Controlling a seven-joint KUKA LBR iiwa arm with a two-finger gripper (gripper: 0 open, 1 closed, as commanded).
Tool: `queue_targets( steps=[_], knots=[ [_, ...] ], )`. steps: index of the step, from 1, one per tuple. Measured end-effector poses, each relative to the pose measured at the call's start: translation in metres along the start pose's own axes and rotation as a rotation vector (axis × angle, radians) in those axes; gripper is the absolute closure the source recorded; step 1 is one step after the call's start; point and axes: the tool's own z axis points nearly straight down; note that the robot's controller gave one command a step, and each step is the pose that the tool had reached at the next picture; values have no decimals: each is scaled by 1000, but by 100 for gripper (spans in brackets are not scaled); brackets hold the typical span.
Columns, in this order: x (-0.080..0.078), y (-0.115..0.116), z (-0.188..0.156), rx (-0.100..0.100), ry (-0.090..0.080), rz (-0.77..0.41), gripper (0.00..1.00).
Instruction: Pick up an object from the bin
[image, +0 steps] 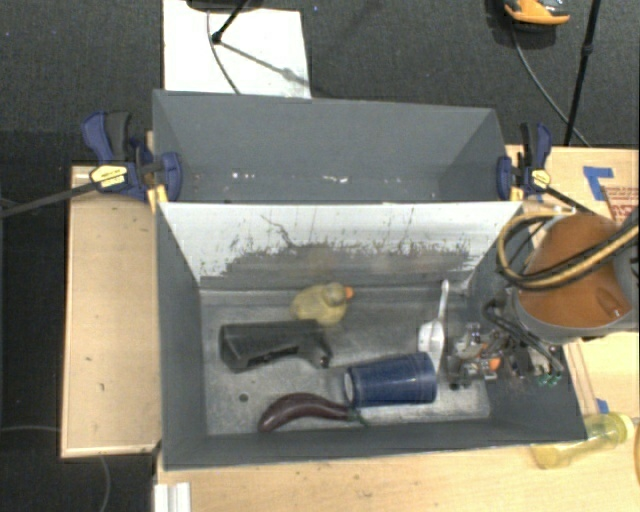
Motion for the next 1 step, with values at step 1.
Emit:
queue_targets(
  steps=[1],
  knots=[
    [0, 0, 0, 0, 1, -1, 100]
  ],
)
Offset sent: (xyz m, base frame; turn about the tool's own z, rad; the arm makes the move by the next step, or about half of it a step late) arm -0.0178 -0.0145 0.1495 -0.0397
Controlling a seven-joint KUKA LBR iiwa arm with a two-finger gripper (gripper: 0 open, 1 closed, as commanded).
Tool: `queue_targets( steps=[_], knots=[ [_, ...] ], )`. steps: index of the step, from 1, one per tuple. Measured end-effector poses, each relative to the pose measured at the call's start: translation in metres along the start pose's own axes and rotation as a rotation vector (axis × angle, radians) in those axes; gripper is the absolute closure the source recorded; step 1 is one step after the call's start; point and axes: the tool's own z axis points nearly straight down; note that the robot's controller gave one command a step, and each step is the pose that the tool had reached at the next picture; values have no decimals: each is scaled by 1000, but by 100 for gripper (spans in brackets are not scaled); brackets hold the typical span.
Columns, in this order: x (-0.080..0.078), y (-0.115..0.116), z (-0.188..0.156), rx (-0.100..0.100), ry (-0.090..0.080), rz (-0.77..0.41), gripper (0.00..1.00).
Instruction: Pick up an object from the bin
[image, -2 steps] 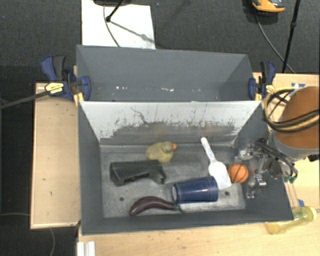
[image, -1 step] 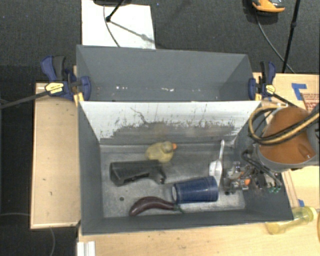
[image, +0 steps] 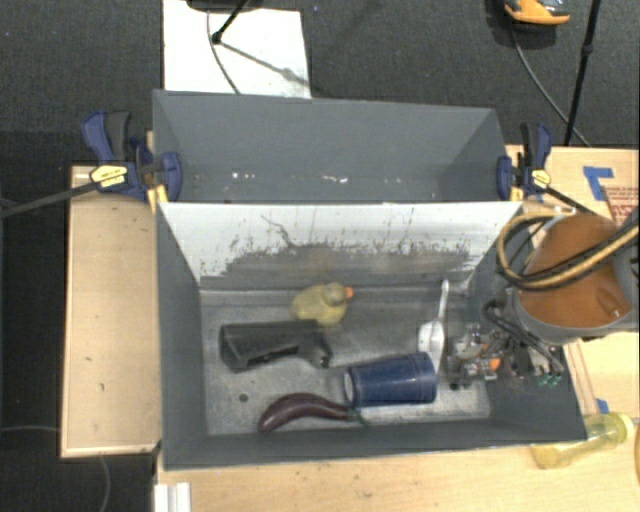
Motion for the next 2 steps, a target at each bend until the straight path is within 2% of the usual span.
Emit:
queue_targets(
  steps=[1, 2],
  knots=[
    [15, -11, -152, 19, 6, -36, 100],
    [16, -11, -151, 18, 8, -36, 100]
  ],
)
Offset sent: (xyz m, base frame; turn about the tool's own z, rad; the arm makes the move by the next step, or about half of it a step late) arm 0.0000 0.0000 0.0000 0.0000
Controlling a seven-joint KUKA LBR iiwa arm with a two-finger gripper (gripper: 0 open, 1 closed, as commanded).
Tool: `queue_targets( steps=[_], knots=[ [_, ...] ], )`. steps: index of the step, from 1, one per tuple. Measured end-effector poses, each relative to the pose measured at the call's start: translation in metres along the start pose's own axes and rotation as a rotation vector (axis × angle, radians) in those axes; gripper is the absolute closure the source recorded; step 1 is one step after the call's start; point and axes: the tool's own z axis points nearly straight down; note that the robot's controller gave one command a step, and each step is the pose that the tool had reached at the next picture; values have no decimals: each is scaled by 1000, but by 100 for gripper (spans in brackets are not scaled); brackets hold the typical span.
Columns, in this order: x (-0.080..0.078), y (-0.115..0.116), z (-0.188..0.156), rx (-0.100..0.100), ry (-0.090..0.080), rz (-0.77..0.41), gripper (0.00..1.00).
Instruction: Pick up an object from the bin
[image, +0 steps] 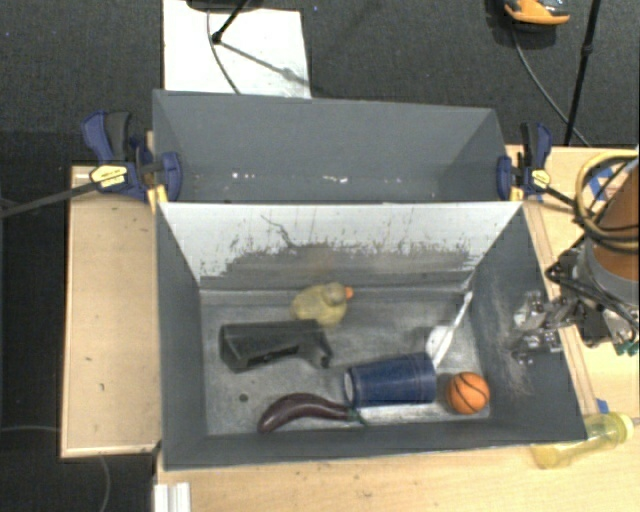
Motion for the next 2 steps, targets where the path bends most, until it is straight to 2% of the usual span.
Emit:
queue_targets(
  steps=[1, 2],
  knots=[
    [0, 0, 2, 1, -2, 0, 100],
    [-2, 41, 21, -2, 2, -366, 0]
  ],
)
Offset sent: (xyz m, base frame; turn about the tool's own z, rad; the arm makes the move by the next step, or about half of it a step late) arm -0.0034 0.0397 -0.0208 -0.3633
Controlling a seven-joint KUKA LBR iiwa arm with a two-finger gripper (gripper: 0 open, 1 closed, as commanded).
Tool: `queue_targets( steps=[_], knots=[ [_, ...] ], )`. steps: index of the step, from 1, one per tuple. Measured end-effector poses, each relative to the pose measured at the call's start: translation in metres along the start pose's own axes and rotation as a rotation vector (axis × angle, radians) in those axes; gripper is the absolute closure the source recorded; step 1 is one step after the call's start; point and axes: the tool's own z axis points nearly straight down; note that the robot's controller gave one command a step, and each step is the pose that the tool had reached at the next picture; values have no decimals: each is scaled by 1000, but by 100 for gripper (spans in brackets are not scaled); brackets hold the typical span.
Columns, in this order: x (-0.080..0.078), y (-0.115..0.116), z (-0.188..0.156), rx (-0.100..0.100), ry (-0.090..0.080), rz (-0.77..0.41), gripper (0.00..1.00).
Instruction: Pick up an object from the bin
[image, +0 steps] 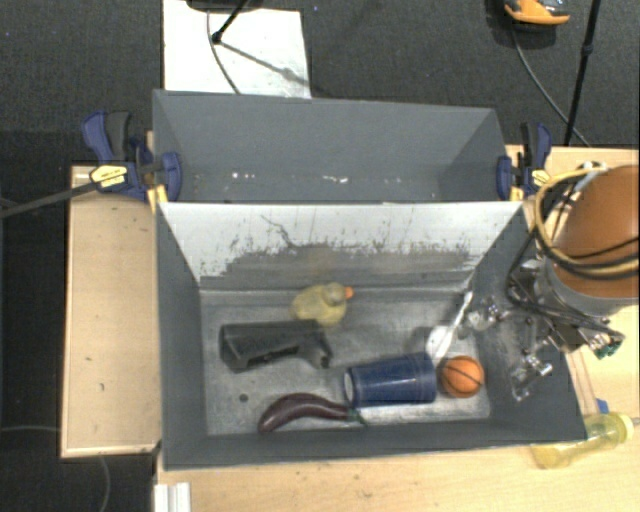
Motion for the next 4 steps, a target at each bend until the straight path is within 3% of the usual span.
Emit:
queue_targets(
  steps=[1, 2, 3, 4],
  knots=[
    [0, -1, 0, 1, 0, 3, 0],
    [-4, -4, 45, 5, -6, -70, 0],
    [-19, -13, 127, -3, 15, -80, 100],
    [-19, -13, 127, -3, 15, -80, 100]
  ],
)
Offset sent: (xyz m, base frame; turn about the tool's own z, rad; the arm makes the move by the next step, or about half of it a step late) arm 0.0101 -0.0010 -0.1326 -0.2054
